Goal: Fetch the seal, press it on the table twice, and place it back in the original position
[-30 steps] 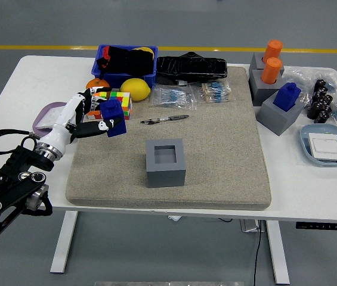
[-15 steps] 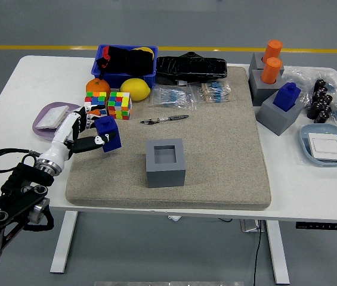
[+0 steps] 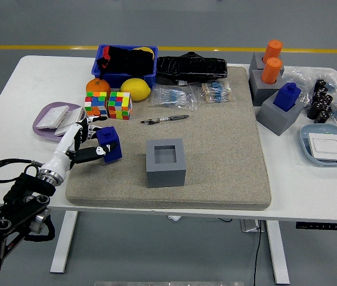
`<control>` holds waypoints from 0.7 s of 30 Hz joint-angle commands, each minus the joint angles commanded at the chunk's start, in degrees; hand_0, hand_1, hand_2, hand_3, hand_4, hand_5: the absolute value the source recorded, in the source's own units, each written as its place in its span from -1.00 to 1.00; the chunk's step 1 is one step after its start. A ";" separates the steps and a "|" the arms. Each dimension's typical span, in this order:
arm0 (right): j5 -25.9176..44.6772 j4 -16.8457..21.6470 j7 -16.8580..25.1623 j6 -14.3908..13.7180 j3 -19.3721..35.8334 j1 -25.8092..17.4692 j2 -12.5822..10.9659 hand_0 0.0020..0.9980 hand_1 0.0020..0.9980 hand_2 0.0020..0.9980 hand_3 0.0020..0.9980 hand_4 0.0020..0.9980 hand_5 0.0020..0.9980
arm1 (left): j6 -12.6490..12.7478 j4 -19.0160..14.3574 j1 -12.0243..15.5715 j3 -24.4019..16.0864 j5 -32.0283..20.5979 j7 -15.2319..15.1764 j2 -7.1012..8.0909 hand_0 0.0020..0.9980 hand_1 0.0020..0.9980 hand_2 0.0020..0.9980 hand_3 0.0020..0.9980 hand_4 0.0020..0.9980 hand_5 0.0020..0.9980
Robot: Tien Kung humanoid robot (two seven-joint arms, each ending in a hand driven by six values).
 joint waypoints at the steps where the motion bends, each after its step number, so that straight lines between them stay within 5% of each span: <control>1: 0.01 0.01 0.00 0.00 0.01 0.00 0.05 0.59 0.39 0.34 0.31 0.66 -0.06 | 0.00 0.08 0.07 0.02 0.01 -0.06 -0.06 0.27 -0.10 -0.16 0.53 0.26 -1.00; 21: 0.13 0.19 0.28 -0.03 -0.30 -0.32 -0.03 0.58 0.39 0.34 0.31 0.66 -0.06 | -0.15 1.49 2.01 -0.30 0.14 -1.23 -0.53 0.27 -0.10 -0.17 0.52 0.28 -1.00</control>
